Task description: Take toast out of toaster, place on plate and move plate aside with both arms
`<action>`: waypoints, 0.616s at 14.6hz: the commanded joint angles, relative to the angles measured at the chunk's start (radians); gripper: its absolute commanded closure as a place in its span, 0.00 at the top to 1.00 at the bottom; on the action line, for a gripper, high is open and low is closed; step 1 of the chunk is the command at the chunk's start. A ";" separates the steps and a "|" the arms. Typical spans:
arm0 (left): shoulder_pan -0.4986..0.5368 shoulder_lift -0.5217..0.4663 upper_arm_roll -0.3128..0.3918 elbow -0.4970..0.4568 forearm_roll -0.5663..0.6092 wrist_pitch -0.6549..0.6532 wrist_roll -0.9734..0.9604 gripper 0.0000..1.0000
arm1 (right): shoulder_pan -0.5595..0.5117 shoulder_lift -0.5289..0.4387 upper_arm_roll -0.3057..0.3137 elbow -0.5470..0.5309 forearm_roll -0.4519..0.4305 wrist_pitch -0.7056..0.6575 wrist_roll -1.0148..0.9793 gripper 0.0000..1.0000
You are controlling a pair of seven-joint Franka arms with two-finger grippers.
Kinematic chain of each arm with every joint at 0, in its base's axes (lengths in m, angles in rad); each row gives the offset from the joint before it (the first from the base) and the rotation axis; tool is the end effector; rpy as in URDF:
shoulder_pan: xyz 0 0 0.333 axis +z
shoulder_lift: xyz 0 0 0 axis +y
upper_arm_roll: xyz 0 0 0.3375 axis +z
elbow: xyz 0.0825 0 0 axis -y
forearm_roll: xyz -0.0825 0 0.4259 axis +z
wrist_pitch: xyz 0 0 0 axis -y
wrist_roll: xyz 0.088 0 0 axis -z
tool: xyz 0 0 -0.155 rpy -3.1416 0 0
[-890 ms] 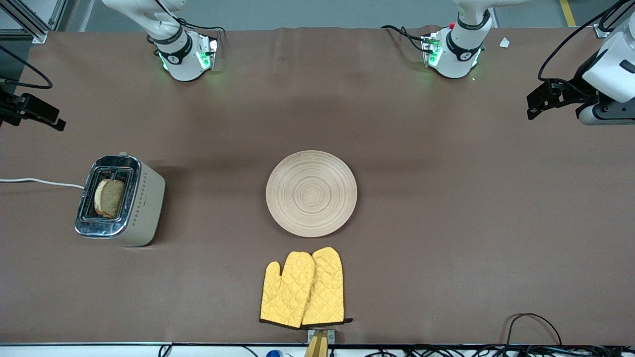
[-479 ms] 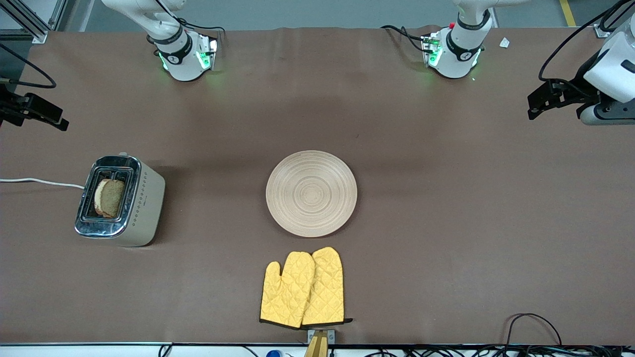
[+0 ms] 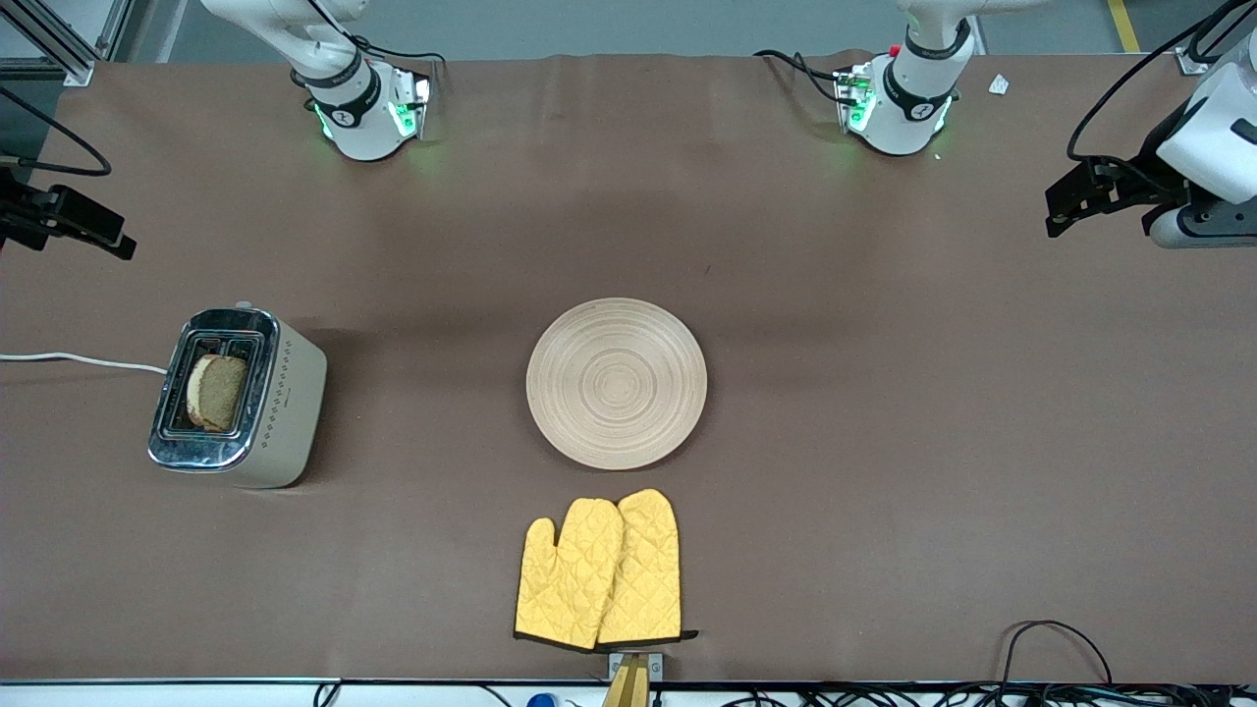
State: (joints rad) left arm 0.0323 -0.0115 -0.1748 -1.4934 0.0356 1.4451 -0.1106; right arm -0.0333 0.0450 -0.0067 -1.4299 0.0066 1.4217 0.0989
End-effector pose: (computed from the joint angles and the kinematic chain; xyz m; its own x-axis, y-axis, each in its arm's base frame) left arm 0.5727 -0.0768 0.6333 0.9991 -0.0274 -0.0325 -0.0287 -0.9987 -0.0413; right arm 0.5928 -0.0225 0.6299 0.9891 -0.1374 -0.0535 -0.1377 -0.9905 -0.0010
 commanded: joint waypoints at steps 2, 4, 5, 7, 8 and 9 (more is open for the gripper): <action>0.008 -0.004 0.000 0.007 -0.014 -0.008 0.017 1.00 | -0.027 0.119 0.001 -0.017 0.018 0.063 -0.015 1.00; 0.009 -0.002 0.003 0.007 -0.014 -0.008 0.015 1.00 | -0.025 0.206 0.001 -0.018 0.018 0.129 -0.015 1.00; 0.009 -0.002 0.003 0.007 -0.014 -0.008 0.014 1.00 | -0.025 0.241 0.001 -0.020 0.018 0.158 -0.016 1.00; 0.009 0.004 0.003 0.007 -0.014 -0.008 0.017 1.00 | -0.031 0.320 0.001 -0.020 0.016 0.203 -0.028 1.00; 0.009 0.004 0.005 0.007 -0.014 -0.008 0.017 1.00 | -0.042 0.347 0.001 -0.020 0.016 0.224 -0.054 1.00; 0.009 0.004 0.005 0.007 -0.014 -0.008 0.018 1.00 | -0.050 0.366 0.001 -0.026 0.016 0.247 -0.073 1.00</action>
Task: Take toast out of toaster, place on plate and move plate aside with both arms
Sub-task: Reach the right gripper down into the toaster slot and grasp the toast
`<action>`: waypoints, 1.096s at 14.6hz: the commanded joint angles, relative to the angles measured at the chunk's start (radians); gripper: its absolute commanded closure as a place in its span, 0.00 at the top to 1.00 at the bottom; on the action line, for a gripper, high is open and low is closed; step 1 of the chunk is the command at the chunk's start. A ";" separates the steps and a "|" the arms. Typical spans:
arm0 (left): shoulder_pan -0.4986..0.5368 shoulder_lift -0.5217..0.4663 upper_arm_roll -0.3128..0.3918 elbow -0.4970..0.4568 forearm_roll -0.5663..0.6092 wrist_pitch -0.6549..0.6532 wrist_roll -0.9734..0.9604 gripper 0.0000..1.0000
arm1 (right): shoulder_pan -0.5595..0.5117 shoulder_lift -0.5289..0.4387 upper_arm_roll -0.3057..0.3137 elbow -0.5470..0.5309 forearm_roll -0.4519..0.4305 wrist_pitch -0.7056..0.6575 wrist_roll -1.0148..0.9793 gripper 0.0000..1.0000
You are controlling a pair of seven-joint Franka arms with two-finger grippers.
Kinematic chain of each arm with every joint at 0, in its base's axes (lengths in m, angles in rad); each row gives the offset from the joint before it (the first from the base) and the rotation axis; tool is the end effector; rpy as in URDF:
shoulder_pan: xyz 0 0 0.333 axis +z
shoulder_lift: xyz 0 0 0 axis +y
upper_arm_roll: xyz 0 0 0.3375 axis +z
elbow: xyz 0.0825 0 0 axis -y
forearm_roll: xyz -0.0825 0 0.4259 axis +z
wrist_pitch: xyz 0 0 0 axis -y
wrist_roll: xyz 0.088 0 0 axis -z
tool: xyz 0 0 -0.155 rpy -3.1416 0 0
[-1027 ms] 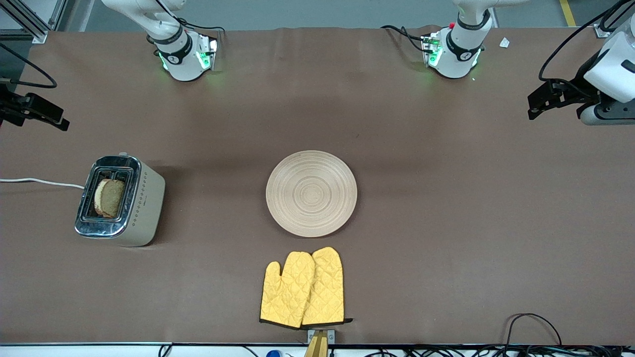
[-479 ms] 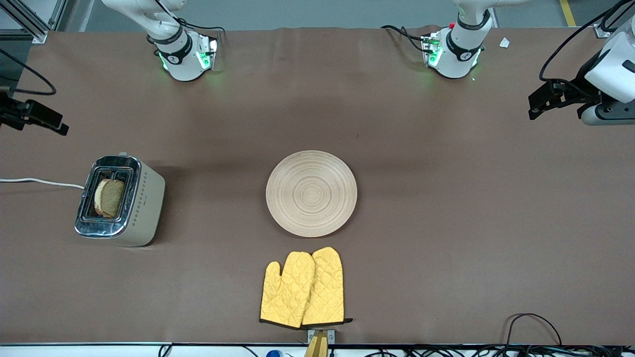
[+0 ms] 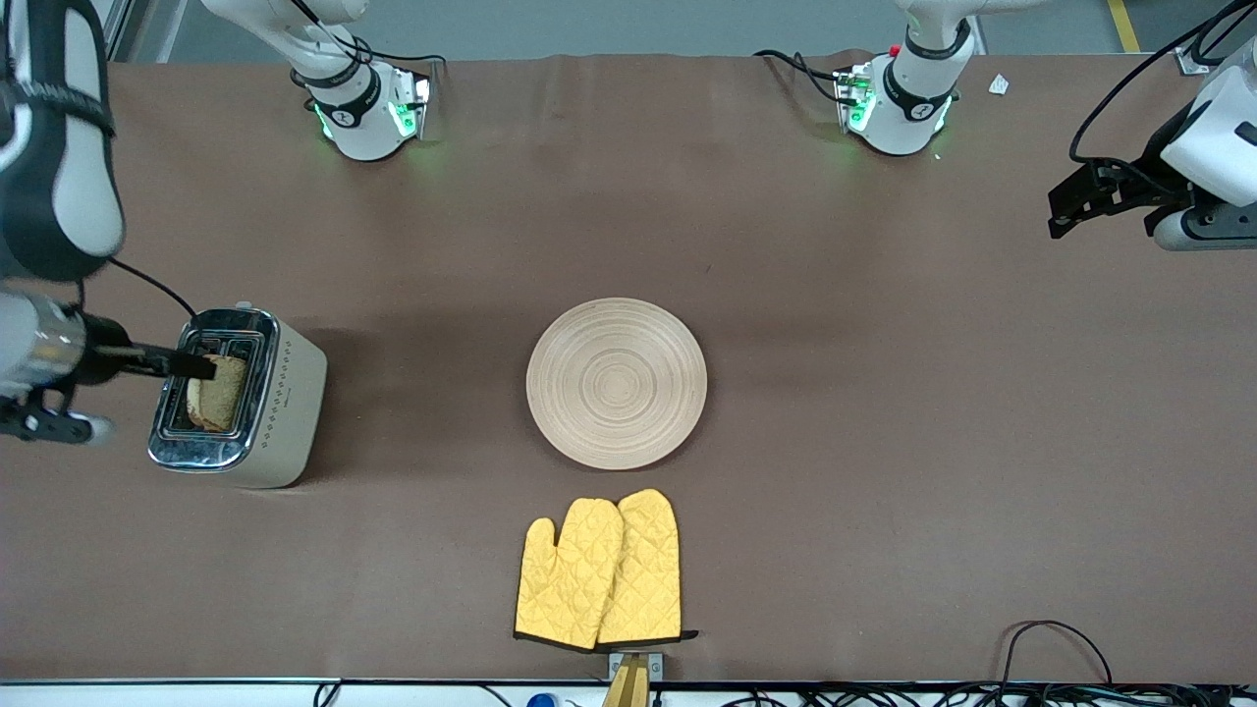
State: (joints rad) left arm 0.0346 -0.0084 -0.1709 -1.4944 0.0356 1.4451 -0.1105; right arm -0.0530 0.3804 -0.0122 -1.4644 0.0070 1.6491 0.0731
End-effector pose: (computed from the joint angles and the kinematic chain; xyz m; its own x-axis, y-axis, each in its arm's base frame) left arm 0.5740 -0.0732 0.6310 0.9991 -0.0213 -0.0366 -0.0228 -0.9989 -0.0412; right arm 0.6891 -0.0430 0.4108 0.9713 -0.1372 -0.1941 -0.1375 -0.9904 0.0120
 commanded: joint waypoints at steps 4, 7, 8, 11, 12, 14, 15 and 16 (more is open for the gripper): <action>0.007 0.001 0.001 0.008 -0.014 -0.008 0.017 1.00 | -0.039 0.048 0.006 -0.074 0.007 0.100 -0.056 0.96; 0.007 -0.001 0.001 0.008 -0.014 -0.008 0.017 1.00 | -0.044 0.048 0.005 -0.088 0.004 0.110 -0.091 0.63; 0.007 -0.001 0.001 0.008 -0.014 -0.008 0.017 1.00 | -0.045 0.048 0.005 -0.088 0.002 0.109 -0.116 0.50; 0.007 -0.001 0.001 0.006 -0.014 -0.008 0.017 1.00 | -0.048 0.048 0.005 -0.085 -0.010 0.109 -0.168 0.21; 0.007 -0.001 0.001 0.008 -0.014 -0.008 0.018 1.00 | -0.048 0.048 0.005 -0.082 -0.018 0.109 -0.180 0.14; 0.007 -0.001 0.001 0.008 -0.014 -0.008 0.018 1.00 | -0.044 0.048 0.005 -0.079 -0.044 0.109 -0.217 0.03; 0.007 -0.001 0.001 0.006 -0.014 -0.009 0.018 1.00 | -0.035 0.046 0.006 -0.071 -0.057 0.104 -0.226 0.02; 0.008 -0.001 0.001 0.008 -0.014 -0.009 0.018 1.00 | -0.028 0.043 0.009 -0.064 -0.062 0.098 -0.223 0.01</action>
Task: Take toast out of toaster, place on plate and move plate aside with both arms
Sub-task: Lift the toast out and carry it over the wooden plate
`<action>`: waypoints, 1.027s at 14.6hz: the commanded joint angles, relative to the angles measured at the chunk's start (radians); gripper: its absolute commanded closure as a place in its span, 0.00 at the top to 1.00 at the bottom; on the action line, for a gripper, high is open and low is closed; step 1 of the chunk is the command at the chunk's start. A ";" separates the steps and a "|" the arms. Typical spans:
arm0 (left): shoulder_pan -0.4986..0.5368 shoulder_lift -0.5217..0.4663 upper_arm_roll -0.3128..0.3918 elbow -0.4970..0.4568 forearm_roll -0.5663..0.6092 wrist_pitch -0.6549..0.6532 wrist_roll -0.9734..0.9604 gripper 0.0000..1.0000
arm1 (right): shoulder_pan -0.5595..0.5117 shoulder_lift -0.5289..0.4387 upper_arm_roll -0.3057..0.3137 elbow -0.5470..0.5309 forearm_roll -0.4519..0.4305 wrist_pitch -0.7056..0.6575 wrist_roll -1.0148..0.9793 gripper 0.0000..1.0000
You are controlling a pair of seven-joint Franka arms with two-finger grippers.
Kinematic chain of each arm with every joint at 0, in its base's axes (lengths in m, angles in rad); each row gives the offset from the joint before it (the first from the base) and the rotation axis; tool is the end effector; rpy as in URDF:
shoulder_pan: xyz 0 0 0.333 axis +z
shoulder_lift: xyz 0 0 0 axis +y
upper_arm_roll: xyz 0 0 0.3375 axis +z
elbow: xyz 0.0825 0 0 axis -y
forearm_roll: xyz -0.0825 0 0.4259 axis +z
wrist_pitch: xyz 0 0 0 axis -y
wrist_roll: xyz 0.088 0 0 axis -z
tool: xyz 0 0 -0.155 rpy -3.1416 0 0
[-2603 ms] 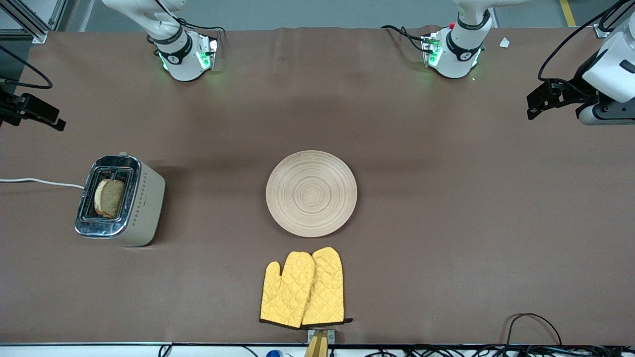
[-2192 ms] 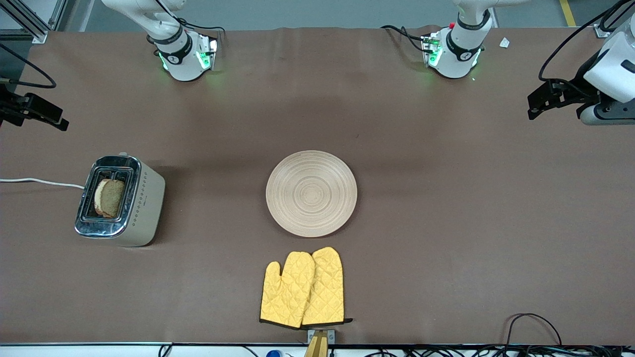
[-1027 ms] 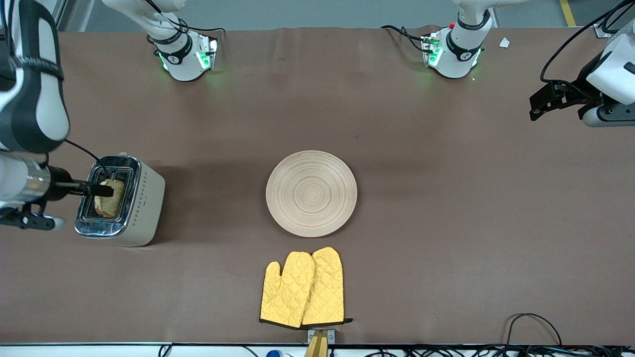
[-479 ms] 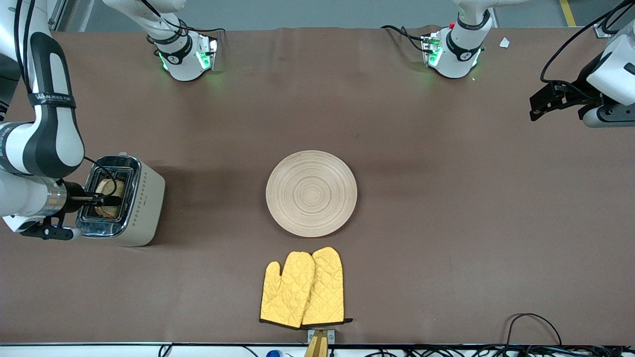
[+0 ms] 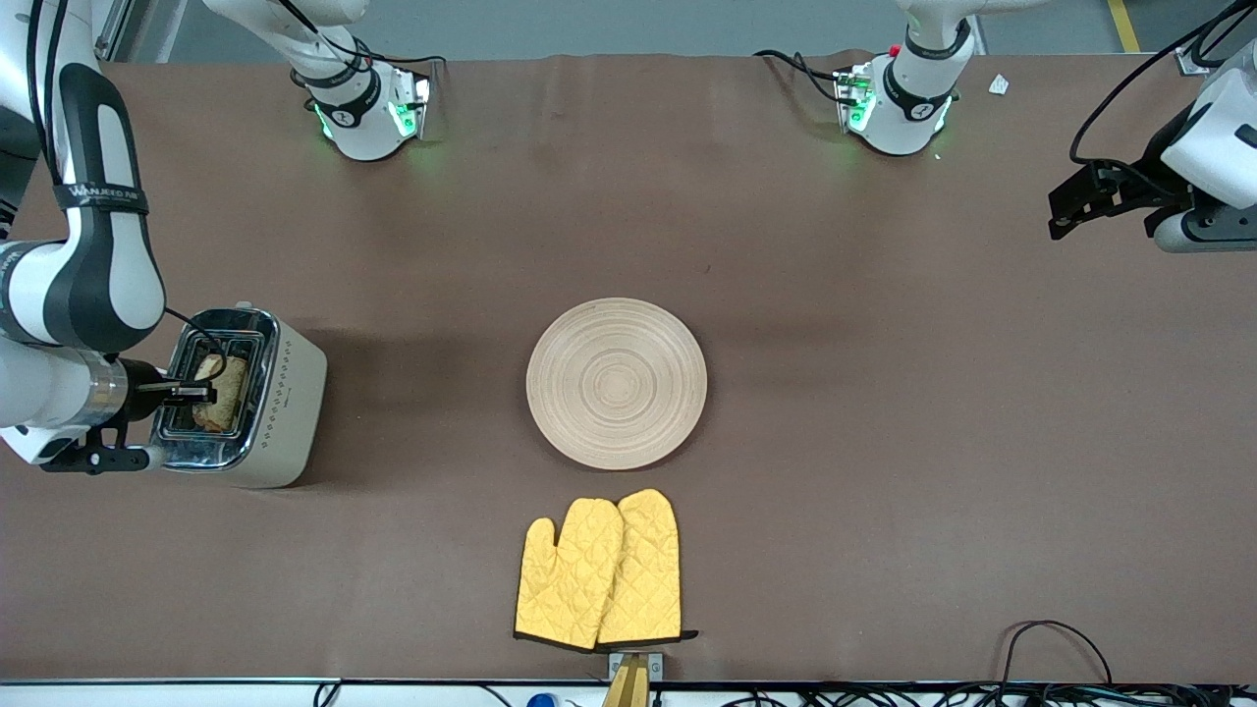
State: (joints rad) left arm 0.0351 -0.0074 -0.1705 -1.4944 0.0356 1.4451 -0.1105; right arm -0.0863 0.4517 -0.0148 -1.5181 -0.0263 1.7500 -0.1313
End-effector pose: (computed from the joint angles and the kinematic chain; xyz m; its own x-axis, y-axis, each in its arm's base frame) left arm 0.5744 -0.0727 0.6305 0.9991 -0.0204 -0.0376 -0.0219 -0.9989 -0.0411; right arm 0.6943 -0.0730 0.3408 0.9747 0.0374 -0.2202 0.0387 -0.9992 0.0019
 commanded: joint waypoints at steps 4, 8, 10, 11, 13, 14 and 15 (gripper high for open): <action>0.017 -0.003 0.000 0.006 -0.014 -0.009 0.019 1.00 | 0.117 -0.059 0.018 0.079 -0.035 -0.153 0.079 0.01; 0.016 -0.005 0.000 0.008 -0.014 -0.012 0.020 1.00 | 0.178 -0.059 0.145 0.203 -0.131 -0.283 0.299 0.01; 0.017 -0.008 0.000 0.008 -0.014 -0.017 0.020 1.00 | 0.171 -0.059 0.247 0.216 -0.156 -0.284 0.453 0.01; 0.017 -0.008 0.000 0.008 -0.014 -0.018 0.020 1.00 | 0.163 -0.058 0.294 0.216 -0.152 -0.274 0.532 0.01; 0.016 -0.008 0.000 0.008 -0.014 -0.018 0.020 1.00 | 0.149 -0.041 0.393 0.213 -0.109 -0.258 0.657 0.01; 0.015 -0.008 -0.001 0.006 -0.014 -0.018 0.019 1.00 | 0.152 -0.015 0.415 0.210 -0.053 -0.213 0.705 0.01; 0.015 -0.008 -0.001 0.008 -0.014 -0.018 0.018 1.00 | 0.157 0.010 0.417 0.202 0.036 -0.139 0.764 0.01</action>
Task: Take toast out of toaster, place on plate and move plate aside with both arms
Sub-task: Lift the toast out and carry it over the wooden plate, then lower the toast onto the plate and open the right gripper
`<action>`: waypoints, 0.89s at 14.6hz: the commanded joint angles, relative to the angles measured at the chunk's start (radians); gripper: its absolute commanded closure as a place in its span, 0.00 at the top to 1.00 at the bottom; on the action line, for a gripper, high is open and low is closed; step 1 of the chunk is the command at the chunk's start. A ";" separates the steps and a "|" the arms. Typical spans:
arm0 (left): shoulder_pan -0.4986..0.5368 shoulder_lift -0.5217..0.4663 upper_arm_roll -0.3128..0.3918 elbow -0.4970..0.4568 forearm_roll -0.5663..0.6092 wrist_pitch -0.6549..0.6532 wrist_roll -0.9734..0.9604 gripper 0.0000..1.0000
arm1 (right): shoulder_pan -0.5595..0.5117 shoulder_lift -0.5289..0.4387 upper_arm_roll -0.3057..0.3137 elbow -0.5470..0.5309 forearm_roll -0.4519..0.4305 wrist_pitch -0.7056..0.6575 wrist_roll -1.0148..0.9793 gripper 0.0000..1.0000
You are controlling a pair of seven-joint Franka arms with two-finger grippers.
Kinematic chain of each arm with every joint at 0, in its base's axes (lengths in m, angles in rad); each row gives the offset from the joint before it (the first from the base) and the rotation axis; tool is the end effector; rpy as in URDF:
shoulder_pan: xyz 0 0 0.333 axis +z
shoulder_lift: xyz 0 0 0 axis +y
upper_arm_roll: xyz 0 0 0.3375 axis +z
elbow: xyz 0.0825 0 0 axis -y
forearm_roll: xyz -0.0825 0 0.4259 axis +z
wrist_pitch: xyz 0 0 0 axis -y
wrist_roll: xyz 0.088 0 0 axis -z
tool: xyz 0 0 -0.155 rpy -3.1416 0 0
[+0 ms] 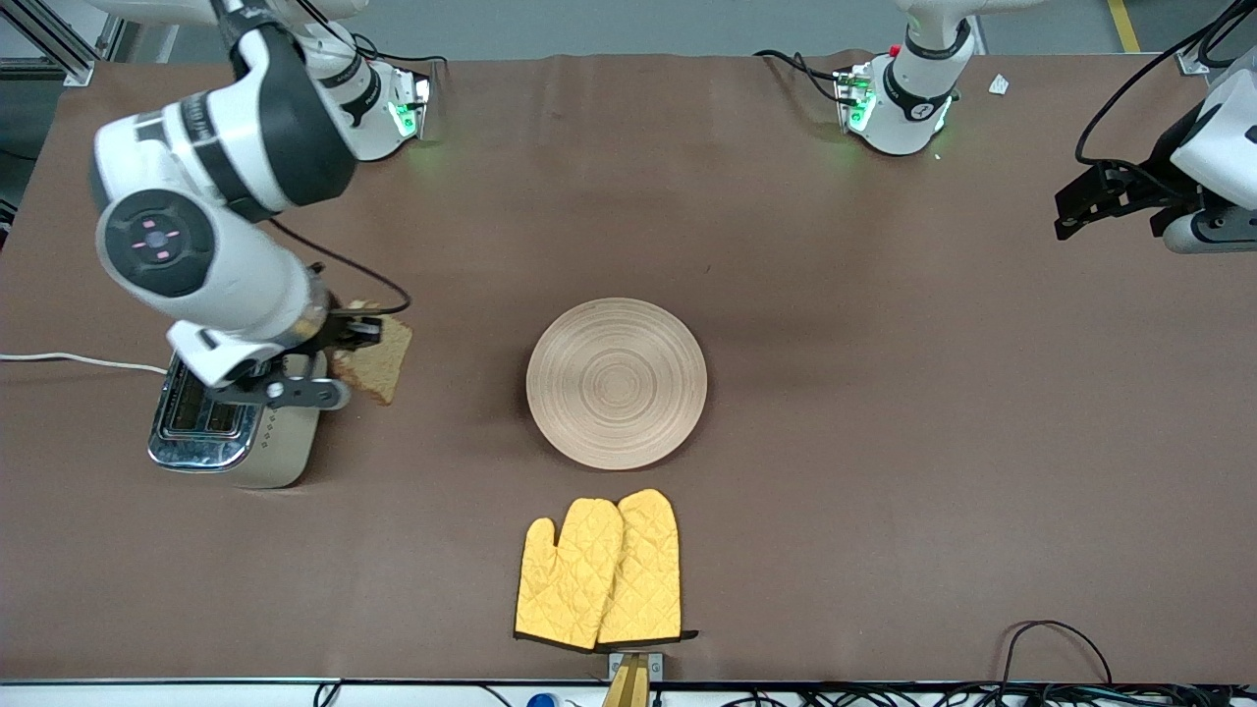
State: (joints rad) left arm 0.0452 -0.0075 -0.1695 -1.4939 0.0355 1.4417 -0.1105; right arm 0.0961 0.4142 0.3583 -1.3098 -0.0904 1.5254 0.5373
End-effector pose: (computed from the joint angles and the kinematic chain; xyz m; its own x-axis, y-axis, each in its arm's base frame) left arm 0.5746 -0.0663 0.6305 0.9991 -0.0091 -0.0404 -0.0108 -0.9991 -0.0413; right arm 0.6491 0.2575 0.4697 0.9798 -0.0970 -0.1750 -0.0907 -0.9949 0.0438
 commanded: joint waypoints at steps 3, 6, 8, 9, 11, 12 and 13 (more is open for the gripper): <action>0.004 -0.008 -0.004 0.006 -0.014 -0.015 0.018 1.00 | -0.012 0.113 0.045 -0.049 0.326 0.263 0.121 0.01; 0.005 -0.009 -0.004 0.008 -0.014 -0.015 0.018 1.00 | 0.008 0.193 0.095 -0.097 0.394 0.468 0.124 0.01; 0.005 -0.009 -0.004 0.006 -0.014 -0.015 0.018 1.00 | 0.013 0.242 0.123 -0.126 0.499 0.608 0.122 0.01; 0.007 -0.009 -0.004 0.006 -0.014 -0.015 0.018 1.00 | 0.030 0.253 0.126 -0.159 0.549 0.689 0.121 0.02; 0.005 -0.008 -0.004 0.006 -0.014 -0.015 0.018 1.00 | 0.054 0.264 0.131 -0.225 0.563 0.800 0.105 0.03; 0.005 -0.008 -0.004 0.006 -0.014 -0.015 0.018 1.00 | 0.069 0.270 0.131 -0.250 0.564 0.853 0.104 0.04; 0.005 -0.008 -0.004 0.004 -0.014 -0.015 0.017 1.00 | 0.076 0.273 0.129 -0.276 0.563 0.887 0.096 0.05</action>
State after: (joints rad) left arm 0.0448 -0.0080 -0.1714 -1.4932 0.0355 1.4399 -0.1105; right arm 0.1675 0.7037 0.4781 -1.5160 0.4456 2.3407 0.6417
